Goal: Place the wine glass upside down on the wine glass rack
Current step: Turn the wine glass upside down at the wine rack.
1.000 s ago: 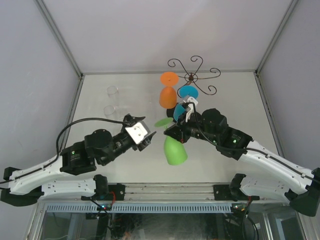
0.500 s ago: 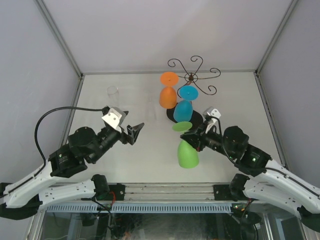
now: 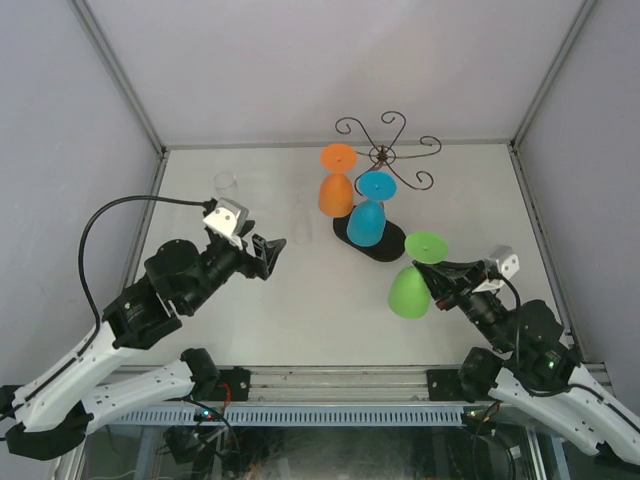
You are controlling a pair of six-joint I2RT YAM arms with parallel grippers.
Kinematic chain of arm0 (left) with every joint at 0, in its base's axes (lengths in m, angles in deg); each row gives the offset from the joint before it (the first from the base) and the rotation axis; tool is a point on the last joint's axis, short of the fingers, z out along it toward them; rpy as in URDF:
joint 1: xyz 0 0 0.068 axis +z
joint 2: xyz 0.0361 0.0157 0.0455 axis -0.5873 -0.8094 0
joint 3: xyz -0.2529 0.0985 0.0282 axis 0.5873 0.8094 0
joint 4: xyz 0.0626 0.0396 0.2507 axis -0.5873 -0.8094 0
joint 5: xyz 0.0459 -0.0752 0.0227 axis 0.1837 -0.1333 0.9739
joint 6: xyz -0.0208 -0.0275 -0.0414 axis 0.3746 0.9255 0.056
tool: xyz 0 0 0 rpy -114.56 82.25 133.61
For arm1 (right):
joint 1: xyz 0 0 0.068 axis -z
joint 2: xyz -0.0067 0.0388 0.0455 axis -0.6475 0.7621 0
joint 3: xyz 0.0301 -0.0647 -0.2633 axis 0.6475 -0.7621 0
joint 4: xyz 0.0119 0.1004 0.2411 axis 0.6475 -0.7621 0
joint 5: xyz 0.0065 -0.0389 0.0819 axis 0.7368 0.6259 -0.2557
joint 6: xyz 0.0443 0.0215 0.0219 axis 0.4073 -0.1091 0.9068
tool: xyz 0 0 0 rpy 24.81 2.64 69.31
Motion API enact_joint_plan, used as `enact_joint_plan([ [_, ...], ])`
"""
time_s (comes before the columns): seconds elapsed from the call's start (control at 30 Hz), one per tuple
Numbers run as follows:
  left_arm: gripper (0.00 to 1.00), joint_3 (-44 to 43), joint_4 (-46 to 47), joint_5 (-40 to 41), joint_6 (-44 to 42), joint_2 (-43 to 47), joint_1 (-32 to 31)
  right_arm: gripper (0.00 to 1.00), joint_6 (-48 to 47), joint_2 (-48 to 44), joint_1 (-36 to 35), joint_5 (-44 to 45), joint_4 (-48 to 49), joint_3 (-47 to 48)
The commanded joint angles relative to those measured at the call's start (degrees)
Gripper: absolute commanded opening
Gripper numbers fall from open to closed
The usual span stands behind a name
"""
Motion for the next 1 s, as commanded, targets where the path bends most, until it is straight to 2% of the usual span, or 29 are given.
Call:
enact_joint_plan([
  [0.0,0.76,1.91,1.23,-1.49,1.22,-0.31,0.45,0.00,-7.88,-4.37,0.34,9.57,6.88,-2.13],
  [0.27,0.76,4.37,1.60,-0.25,1.21,-0.05,0.48,0.00,-21.17,-1.96,5.80,22.84,15.78,-2.20],
  [0.43,0.75,5.42,1.89,-0.33,1.48,-0.11,0.48,0.00,-21.18,2.06,15.45,19.51,17.98,-1.30],
  [0.6,0.75,5.95,1.84,0.10,1.14,0.12,0.48,0.00,-17.70,8.53,28.19,10.38,15.79,1.28],
  [0.67,0.75,6.02,1.89,0.04,1.09,0.15,0.48,0.00,-13.62,10.74,35.77,5.15,15.71,1.72],
  [0.83,0.75,6.13,1.90,-0.55,0.95,-0.45,0.48,0.00,-4.68,15.89,51.52,-12.78,17.65,1.77],
  [0.97,0.75,6.19,1.88,-0.94,0.96,-0.68,0.48,0.00,0.77,19.78,59.51,-22.49,22.00,1.78],
])
